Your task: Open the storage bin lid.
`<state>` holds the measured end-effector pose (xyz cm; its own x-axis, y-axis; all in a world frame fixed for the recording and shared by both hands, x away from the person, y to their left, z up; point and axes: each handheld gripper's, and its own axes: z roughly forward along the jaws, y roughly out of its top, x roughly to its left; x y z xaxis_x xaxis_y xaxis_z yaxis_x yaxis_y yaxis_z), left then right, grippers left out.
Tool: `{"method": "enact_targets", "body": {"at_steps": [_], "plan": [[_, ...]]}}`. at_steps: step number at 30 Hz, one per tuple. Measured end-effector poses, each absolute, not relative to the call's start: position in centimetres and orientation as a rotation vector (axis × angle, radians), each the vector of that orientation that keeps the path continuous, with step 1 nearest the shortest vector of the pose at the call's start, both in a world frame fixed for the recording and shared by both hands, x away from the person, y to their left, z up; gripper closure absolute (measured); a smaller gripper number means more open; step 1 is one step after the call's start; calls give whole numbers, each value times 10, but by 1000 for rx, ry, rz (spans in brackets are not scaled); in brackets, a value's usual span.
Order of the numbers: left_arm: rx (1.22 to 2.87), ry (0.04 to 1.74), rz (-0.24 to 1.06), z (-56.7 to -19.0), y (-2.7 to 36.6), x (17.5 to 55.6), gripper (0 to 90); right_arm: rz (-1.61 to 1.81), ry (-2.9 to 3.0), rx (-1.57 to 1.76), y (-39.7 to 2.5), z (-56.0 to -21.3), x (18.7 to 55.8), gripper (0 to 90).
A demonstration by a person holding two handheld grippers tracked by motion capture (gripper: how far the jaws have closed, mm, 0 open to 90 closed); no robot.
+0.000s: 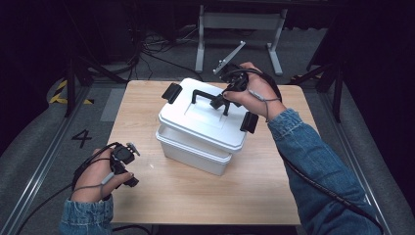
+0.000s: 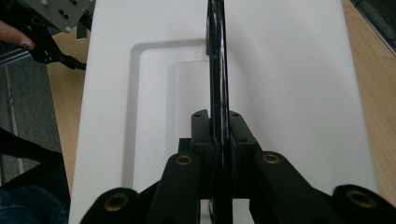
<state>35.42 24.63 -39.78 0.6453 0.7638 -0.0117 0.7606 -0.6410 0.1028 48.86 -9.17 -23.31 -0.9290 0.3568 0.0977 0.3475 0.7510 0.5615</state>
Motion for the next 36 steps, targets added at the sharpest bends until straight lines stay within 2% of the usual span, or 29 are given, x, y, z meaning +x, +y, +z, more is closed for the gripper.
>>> {"method": "enact_targets", "body": {"at_steps": [9,36], "plan": [[2768,1288,58,-397,245,355,272,934,2914,633,-115,-232,489,841],[2778,1288,38,-401,242,356,272,809,2777,906,-240,-233,496,841]]}}
